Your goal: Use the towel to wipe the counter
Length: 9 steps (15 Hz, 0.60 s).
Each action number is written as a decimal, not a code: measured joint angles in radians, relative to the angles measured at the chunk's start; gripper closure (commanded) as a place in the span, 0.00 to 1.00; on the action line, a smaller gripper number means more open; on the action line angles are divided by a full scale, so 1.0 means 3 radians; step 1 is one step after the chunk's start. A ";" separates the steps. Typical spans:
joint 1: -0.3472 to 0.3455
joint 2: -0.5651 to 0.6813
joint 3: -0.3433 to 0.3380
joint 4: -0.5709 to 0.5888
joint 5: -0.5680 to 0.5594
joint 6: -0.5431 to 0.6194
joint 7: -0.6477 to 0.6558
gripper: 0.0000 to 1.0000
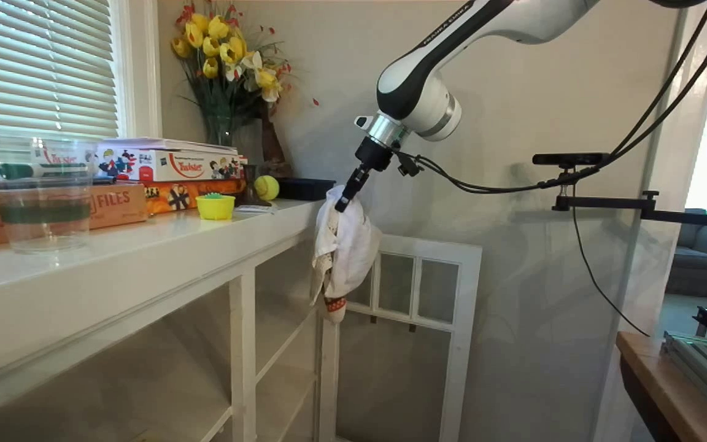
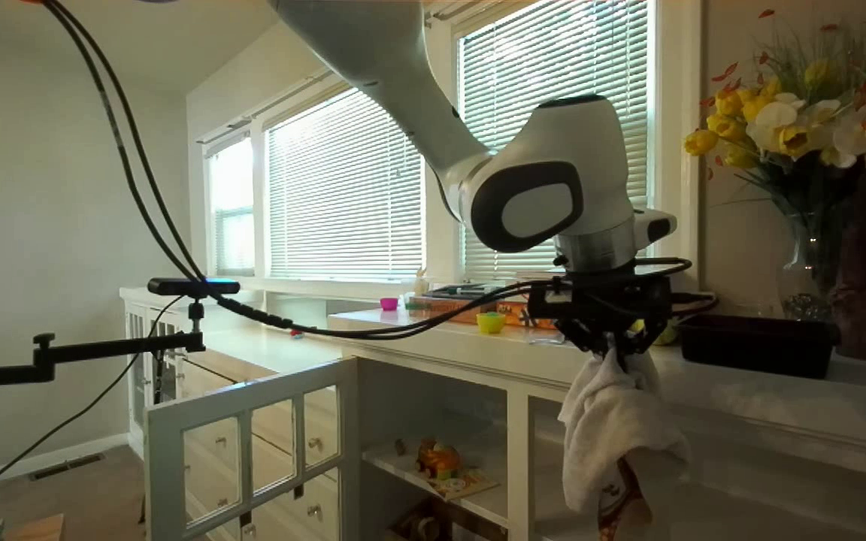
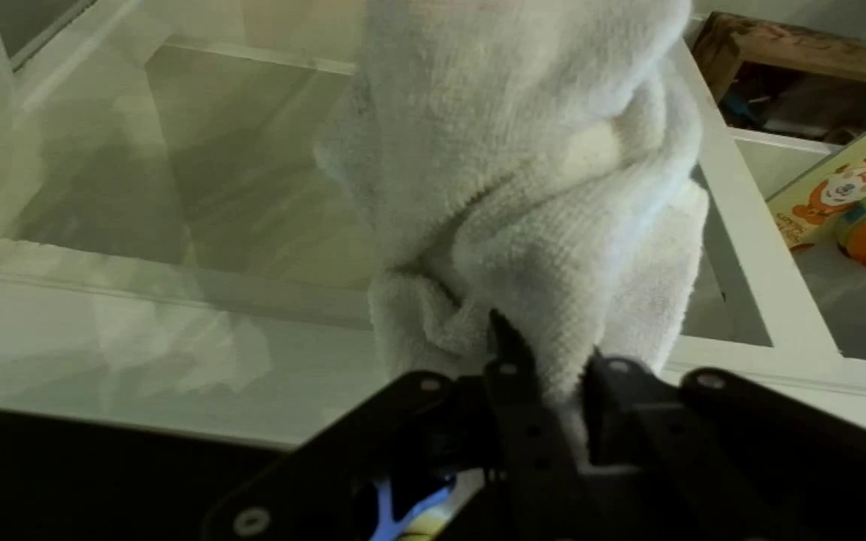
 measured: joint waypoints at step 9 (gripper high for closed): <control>0.0266 0.0116 -0.0133 0.0041 0.0119 0.0411 0.0048 0.96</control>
